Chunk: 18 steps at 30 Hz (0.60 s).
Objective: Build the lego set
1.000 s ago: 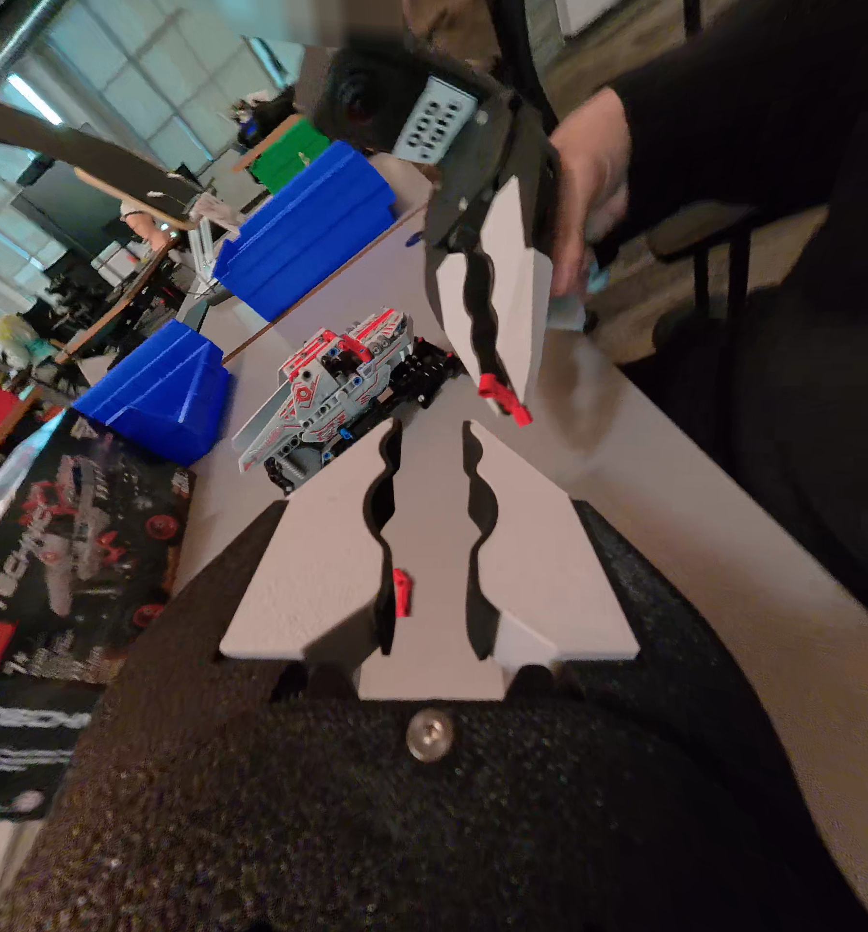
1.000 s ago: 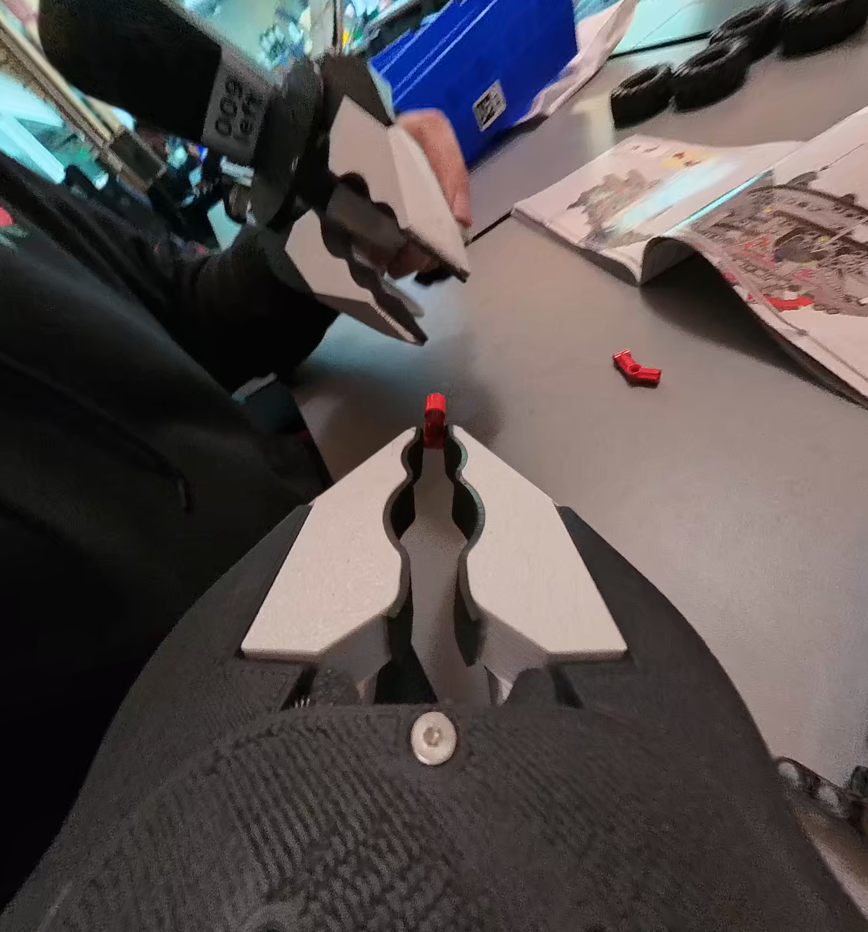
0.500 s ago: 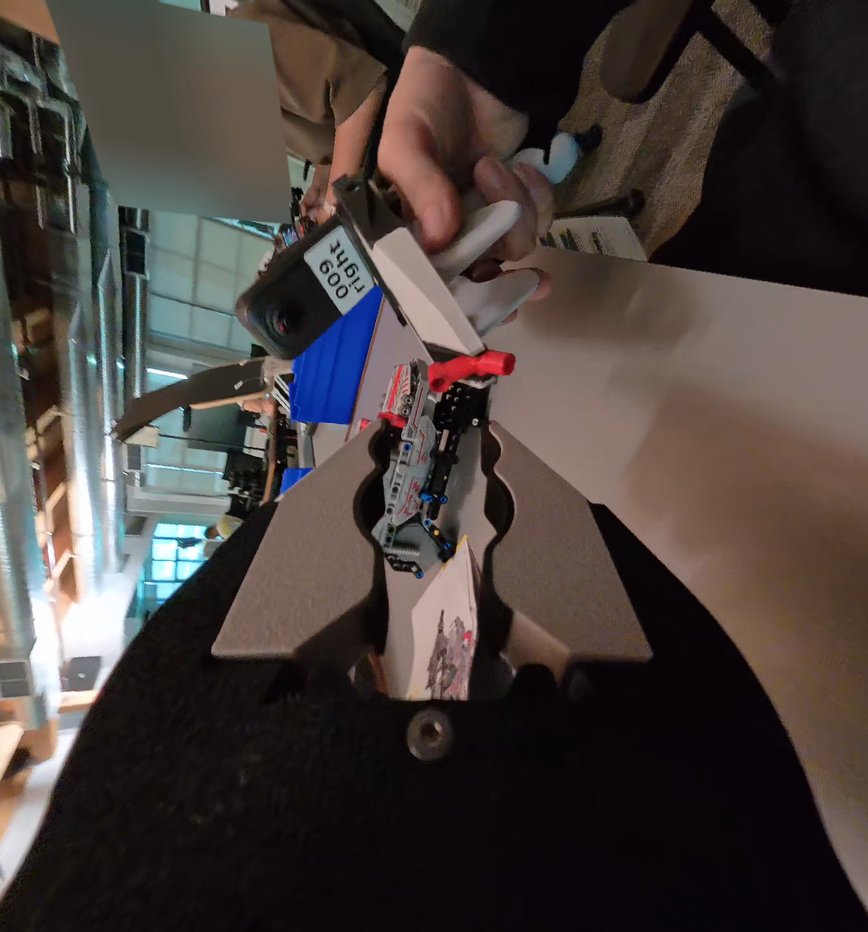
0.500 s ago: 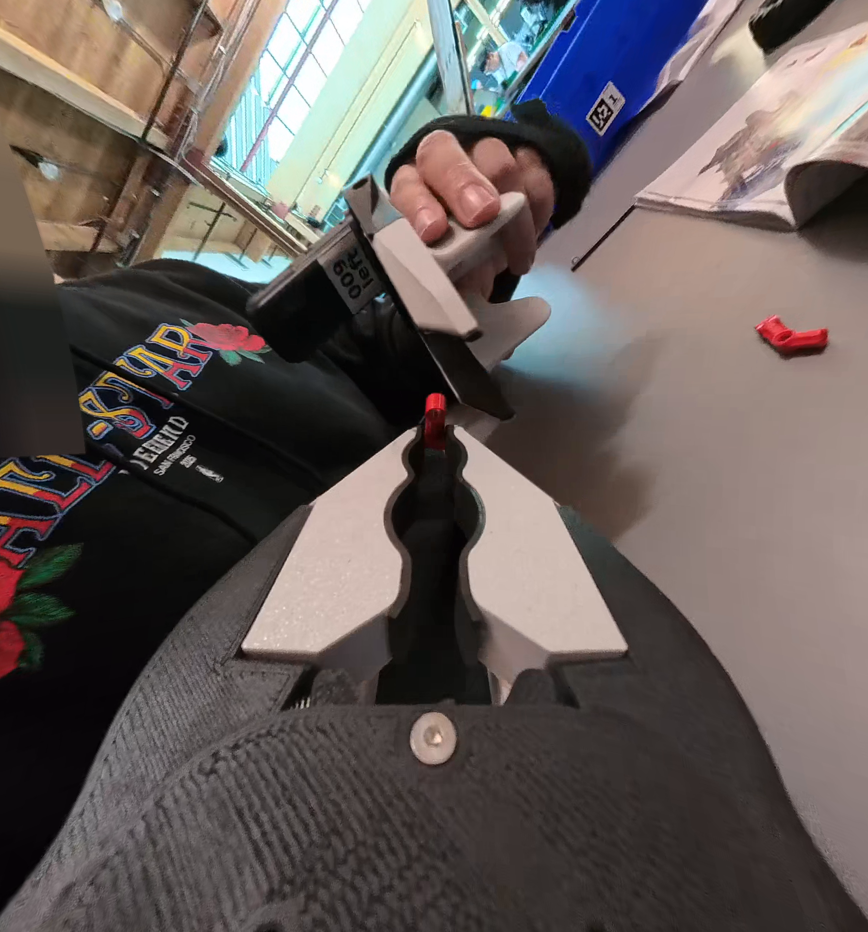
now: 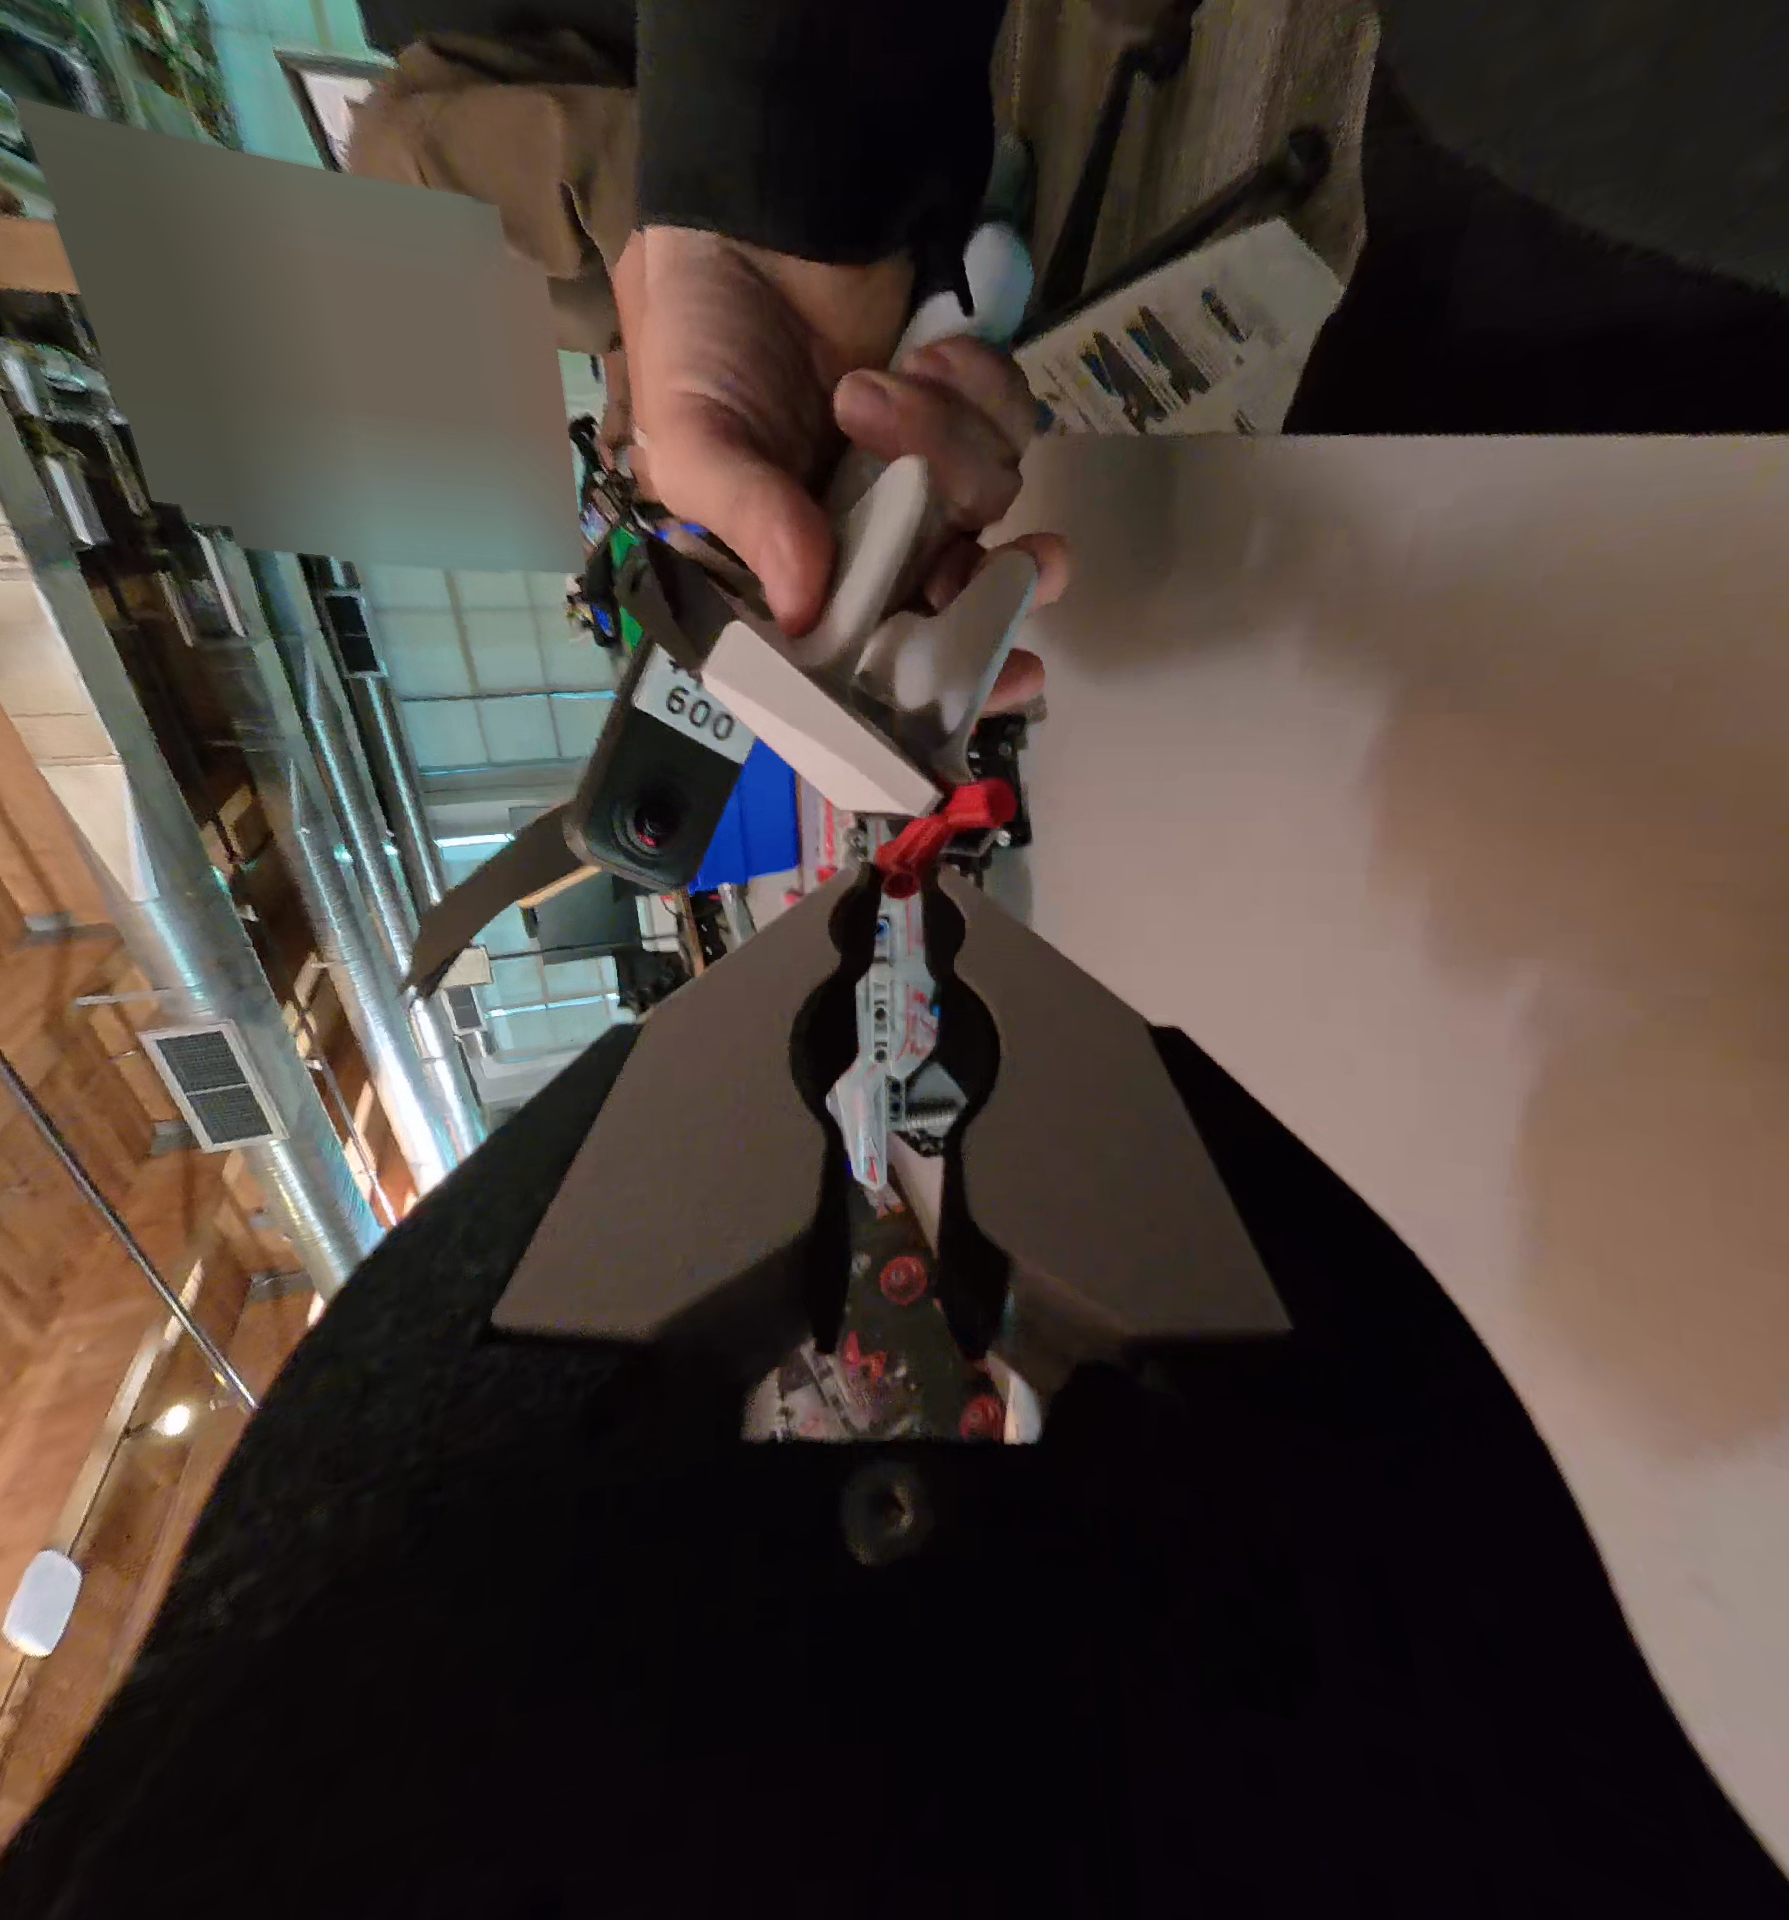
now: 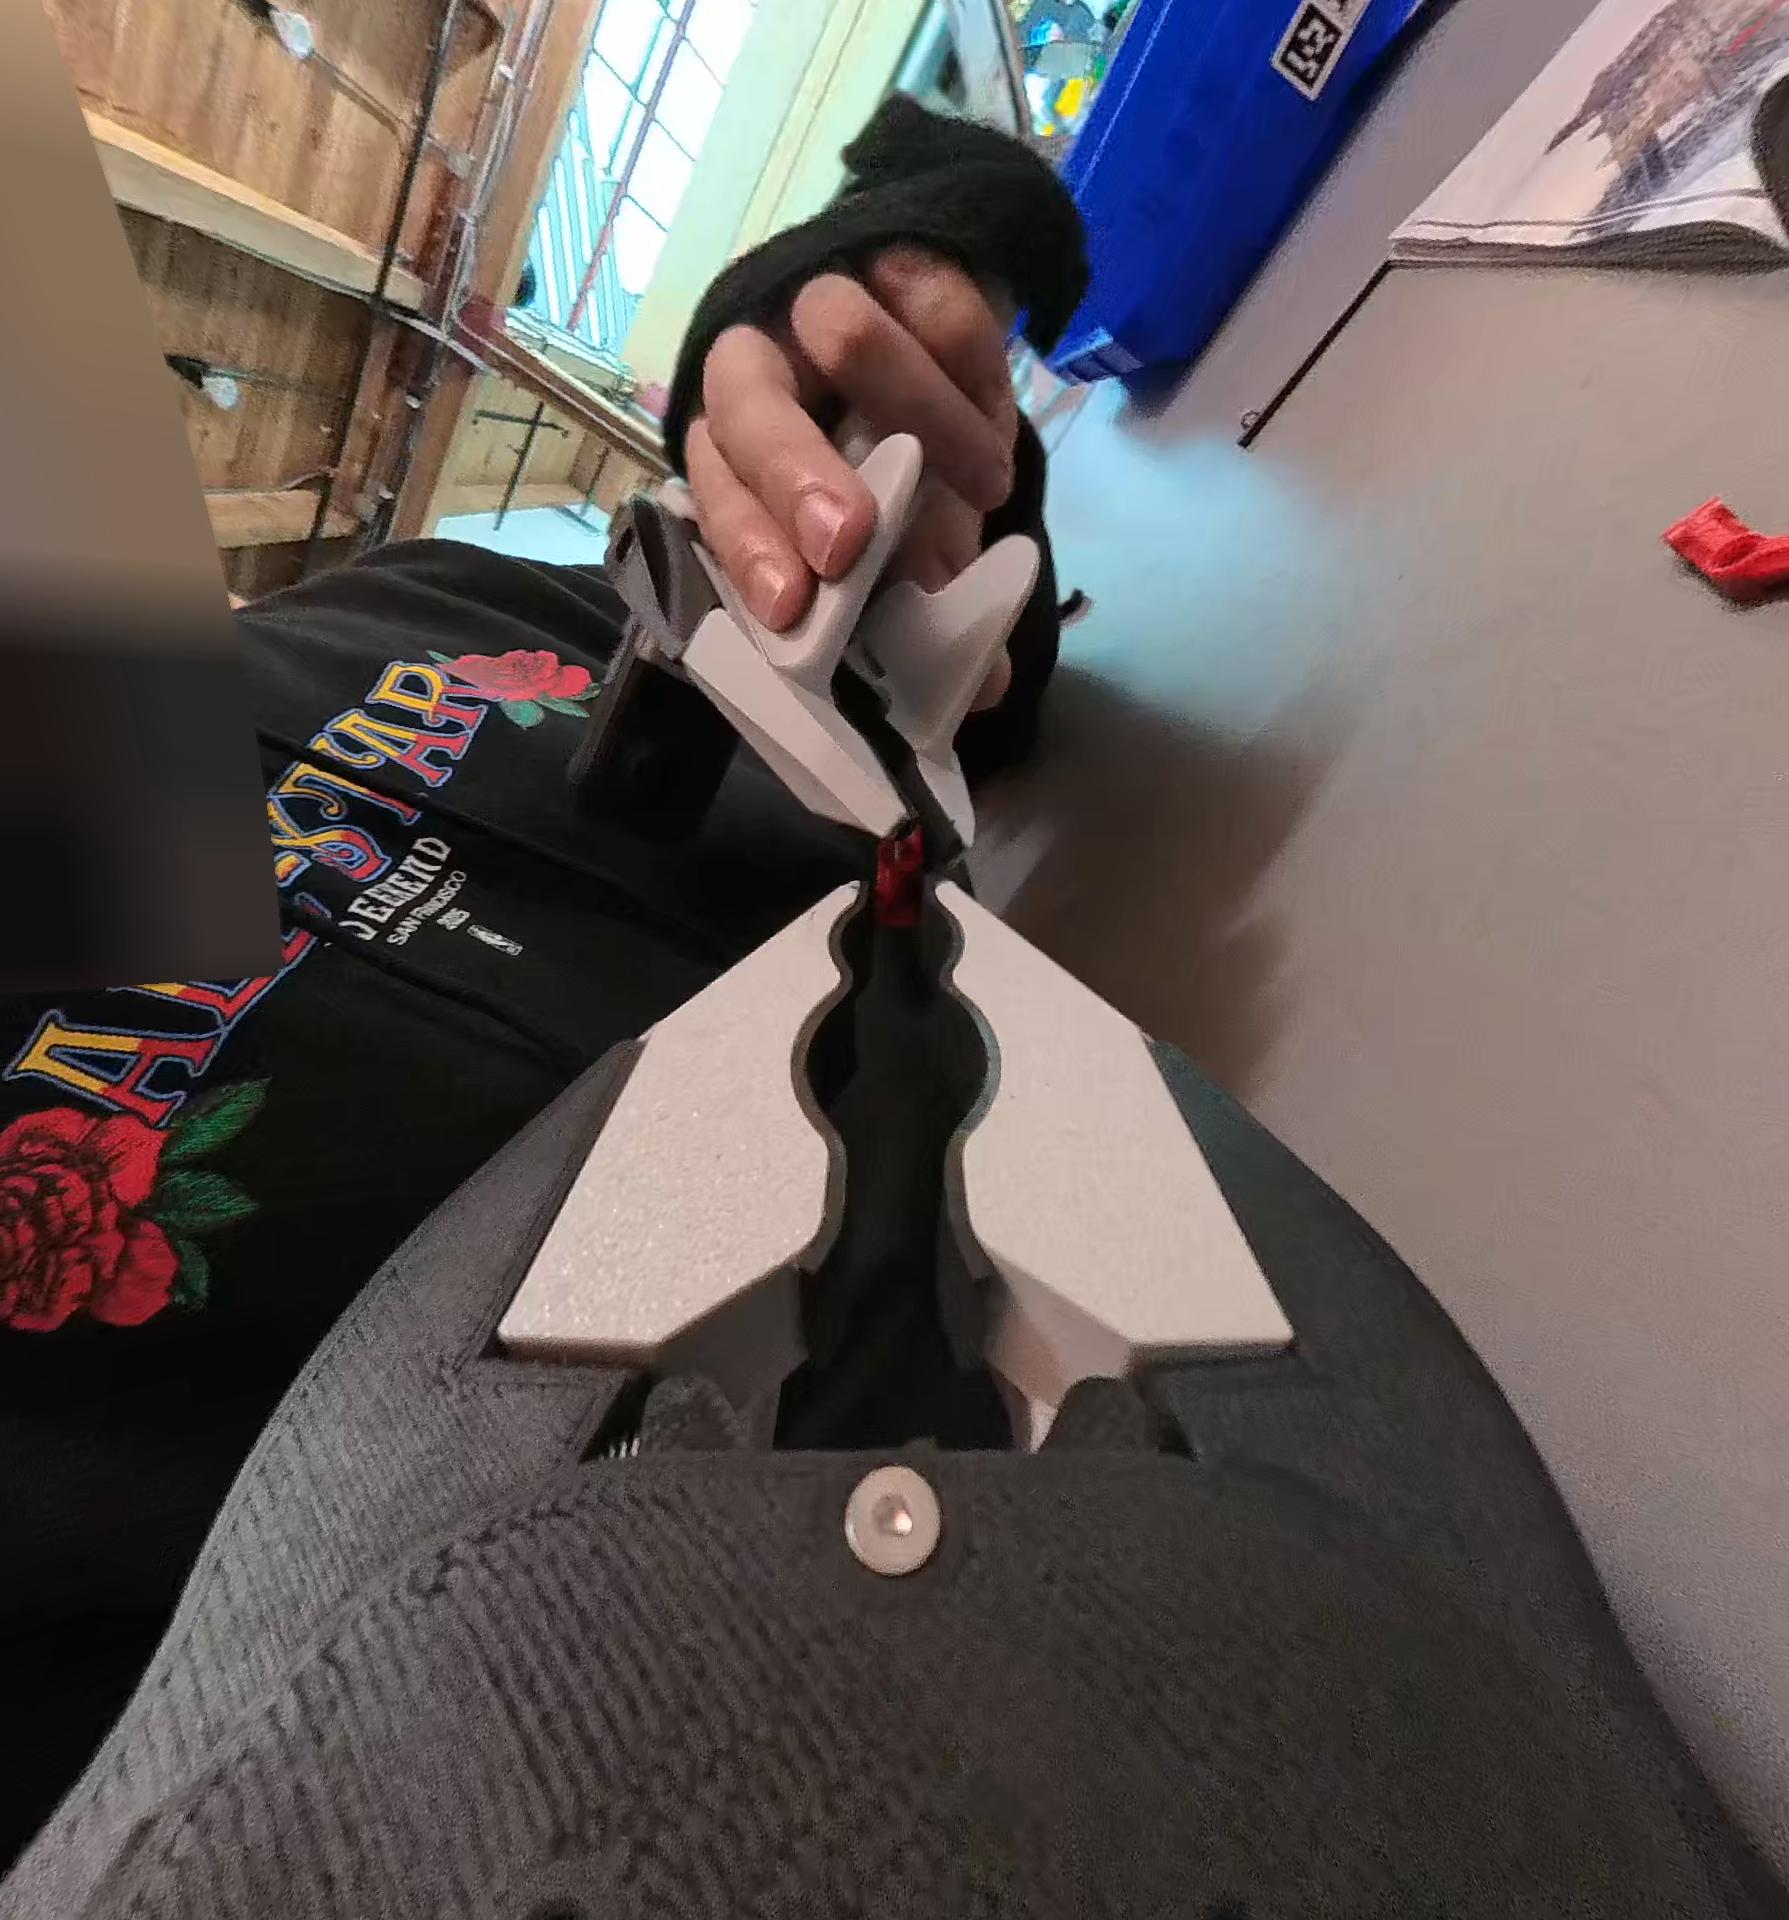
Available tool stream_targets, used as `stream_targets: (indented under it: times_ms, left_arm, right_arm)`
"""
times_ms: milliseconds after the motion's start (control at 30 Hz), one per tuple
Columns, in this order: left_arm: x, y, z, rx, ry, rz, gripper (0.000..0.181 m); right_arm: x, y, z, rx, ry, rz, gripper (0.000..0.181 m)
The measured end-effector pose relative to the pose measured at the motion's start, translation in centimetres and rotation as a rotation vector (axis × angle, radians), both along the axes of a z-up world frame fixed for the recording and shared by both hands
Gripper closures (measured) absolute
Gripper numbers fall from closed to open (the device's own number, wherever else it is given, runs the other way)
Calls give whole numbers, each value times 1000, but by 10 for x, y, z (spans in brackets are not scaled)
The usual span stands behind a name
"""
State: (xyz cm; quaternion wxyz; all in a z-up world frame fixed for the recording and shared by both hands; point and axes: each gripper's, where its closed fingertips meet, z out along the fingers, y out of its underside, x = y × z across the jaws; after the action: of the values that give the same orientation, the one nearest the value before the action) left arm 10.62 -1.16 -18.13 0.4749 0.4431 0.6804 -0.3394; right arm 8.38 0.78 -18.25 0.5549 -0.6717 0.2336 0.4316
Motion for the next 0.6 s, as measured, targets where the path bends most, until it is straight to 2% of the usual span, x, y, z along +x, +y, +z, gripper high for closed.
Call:
stream_targets:
  times_ms: [100,333,467,600]
  left_arm:
    - [9,1,-7,35,29,81,176]
    - [33,9,-16,65,209,282,176]
    - [47,12,-12,40,166,372,177]
    - [53,11,-6,-10,127,405,177]
  right_arm:
    - [8,0,-5,-42,-23,-57,174]
    - [33,-1,-12,-185,-225,-276,167]
    - [46,3,-10,-198,-263,-419,163]
    - [45,13,-14,-176,-226,-440,166]
